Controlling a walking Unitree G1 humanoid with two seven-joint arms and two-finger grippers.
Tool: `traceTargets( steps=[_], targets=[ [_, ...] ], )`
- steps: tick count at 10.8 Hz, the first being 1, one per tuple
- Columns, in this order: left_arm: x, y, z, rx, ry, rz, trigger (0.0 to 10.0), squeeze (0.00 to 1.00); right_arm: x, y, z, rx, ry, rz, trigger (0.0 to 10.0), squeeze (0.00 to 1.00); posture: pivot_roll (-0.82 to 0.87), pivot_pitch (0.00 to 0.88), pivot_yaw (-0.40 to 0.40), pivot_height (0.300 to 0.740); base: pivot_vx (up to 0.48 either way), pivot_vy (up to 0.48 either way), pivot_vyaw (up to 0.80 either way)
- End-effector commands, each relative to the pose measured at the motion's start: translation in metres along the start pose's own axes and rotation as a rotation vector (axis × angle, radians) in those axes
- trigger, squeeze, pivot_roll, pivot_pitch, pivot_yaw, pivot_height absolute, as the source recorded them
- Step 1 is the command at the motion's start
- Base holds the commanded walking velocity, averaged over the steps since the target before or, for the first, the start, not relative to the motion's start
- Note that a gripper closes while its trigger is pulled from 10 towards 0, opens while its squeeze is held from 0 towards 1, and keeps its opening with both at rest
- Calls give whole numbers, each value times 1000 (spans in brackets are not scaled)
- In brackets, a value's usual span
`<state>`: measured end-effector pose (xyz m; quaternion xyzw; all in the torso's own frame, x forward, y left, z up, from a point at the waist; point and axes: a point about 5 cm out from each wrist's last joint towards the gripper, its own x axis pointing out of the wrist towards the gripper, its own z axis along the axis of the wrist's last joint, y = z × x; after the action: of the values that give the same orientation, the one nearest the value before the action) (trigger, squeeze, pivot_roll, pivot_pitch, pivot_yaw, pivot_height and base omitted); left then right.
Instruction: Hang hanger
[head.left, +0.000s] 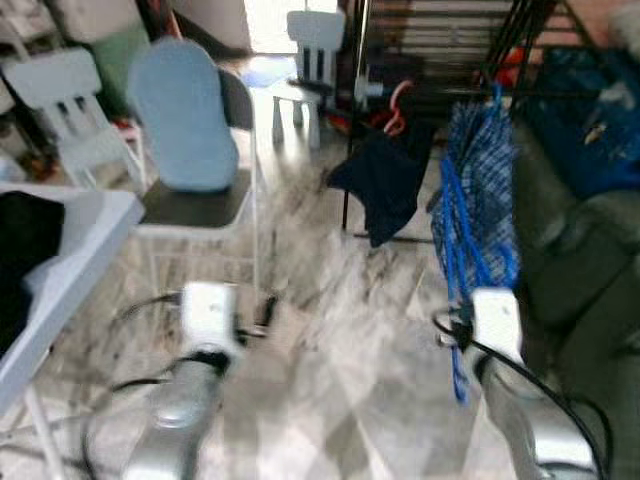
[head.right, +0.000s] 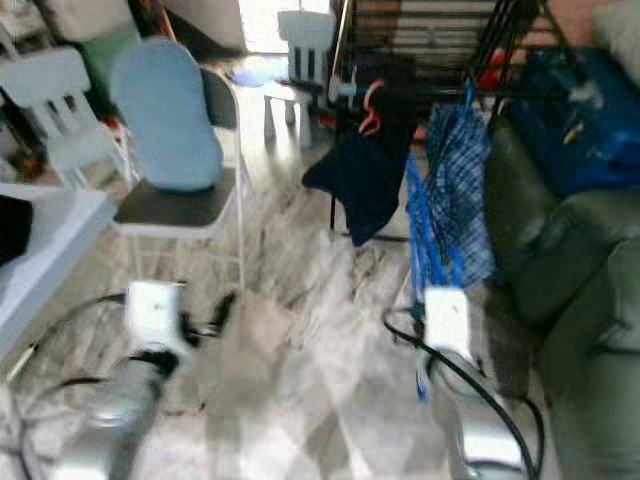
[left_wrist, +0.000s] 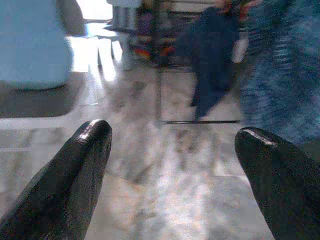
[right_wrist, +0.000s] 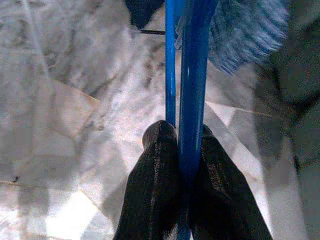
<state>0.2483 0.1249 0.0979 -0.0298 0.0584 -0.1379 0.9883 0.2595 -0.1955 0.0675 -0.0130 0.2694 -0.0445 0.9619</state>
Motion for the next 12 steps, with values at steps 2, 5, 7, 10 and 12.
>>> traceTargets(
  steps=[2,5,7,10,12],
  targets=[
    [0,-2,3,11,-12,-21,10000,0,-1,0,3,-68,-8,-9,10000,0,-125,26,17,740,403,0,0],
    [1,-4,2,12,-3,-37,10000,0,0,1,1,-5,9,13,10000,0,-123,21,24,740,467,0,-198],
    [2,-5,2,14,-4,-52,10000,0,0,-2,-1,3,20,-3,10000,0,-124,17,26,740,480,0,-569],
    [3,-6,2,12,-3,-60,10000,0,2,-5,0,6,18,-20,10000,0,-124,9,23,740,480,0,-519],
    [4,-7,2,11,-6,-62,10000,0,3,-6,1,8,17,-29,10000,0,-123,6,19,740,480,0,0]
  ],
)
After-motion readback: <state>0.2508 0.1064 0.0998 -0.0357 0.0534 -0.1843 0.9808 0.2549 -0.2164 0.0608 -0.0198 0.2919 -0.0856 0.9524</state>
